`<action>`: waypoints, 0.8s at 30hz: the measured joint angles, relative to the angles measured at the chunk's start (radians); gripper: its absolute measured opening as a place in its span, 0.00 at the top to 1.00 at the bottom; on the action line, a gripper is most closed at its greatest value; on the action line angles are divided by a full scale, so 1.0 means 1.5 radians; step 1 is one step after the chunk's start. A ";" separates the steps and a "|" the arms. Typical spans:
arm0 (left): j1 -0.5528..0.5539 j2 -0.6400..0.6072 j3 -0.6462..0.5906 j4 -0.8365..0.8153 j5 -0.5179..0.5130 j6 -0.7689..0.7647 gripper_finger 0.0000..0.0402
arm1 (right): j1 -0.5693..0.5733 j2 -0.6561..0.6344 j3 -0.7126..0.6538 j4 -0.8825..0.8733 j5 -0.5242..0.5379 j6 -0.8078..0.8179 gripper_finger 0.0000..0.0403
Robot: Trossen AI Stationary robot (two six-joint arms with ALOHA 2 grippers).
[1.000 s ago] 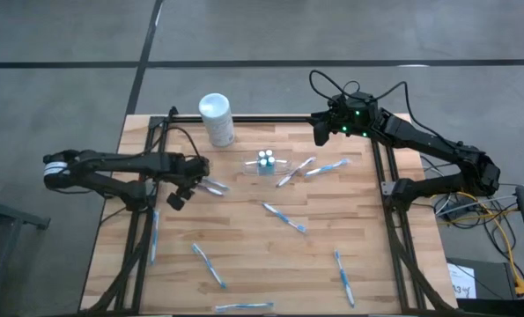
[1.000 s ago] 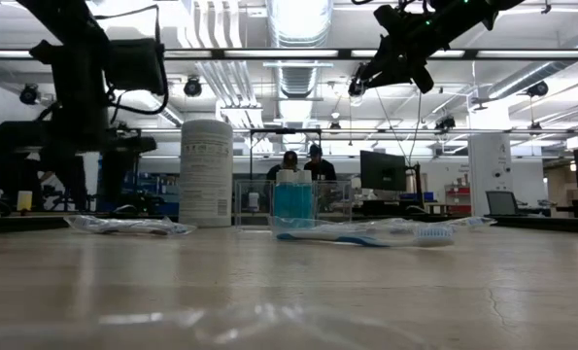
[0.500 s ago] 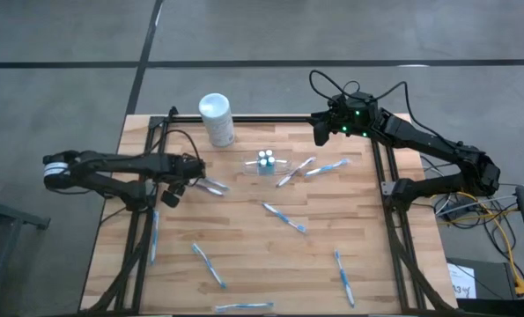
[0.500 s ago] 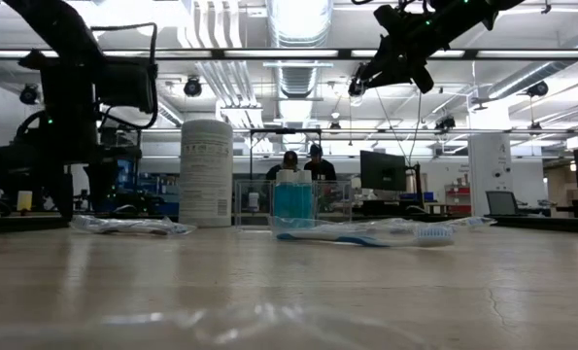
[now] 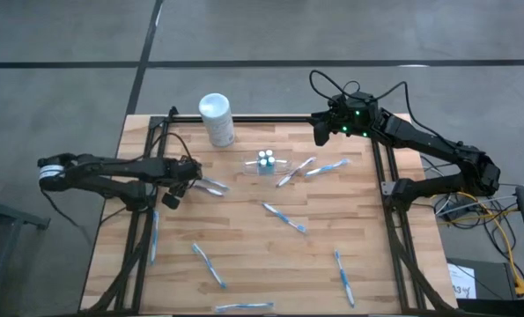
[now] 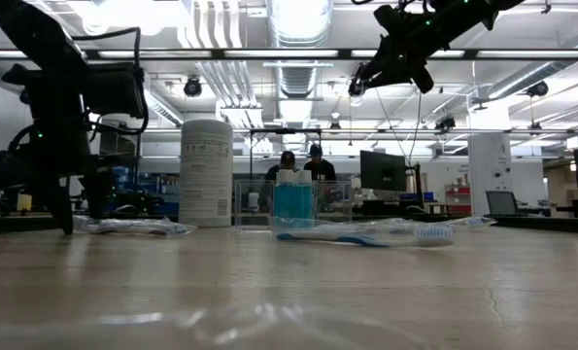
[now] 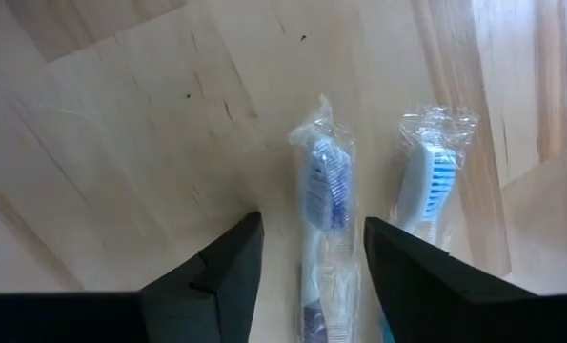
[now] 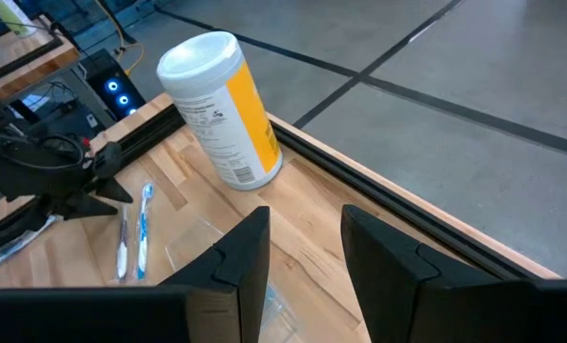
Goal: Pick & Place toothbrushing station
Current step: Put the violet toothbrush into the left of the transparent organizer
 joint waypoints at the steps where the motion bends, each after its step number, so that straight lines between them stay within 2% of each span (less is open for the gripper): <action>1: 0.000 0.000 0.001 0.000 0.002 0.000 0.55 | 0.000 0.000 0.000 0.000 0.000 0.000 0.68; 5: 0.000 0.000 0.001 0.000 0.009 0.003 0.63 | 0.000 0.000 0.000 0.000 0.000 0.000 0.68; 17: 0.000 0.001 0.002 0.017 0.019 0.010 0.96 | 0.000 0.000 0.000 0.000 0.000 0.000 0.68; 24: 0.001 0.001 0.003 0.044 0.001 0.058 0.98 | 0.000 0.000 0.000 0.000 0.000 0.000 0.68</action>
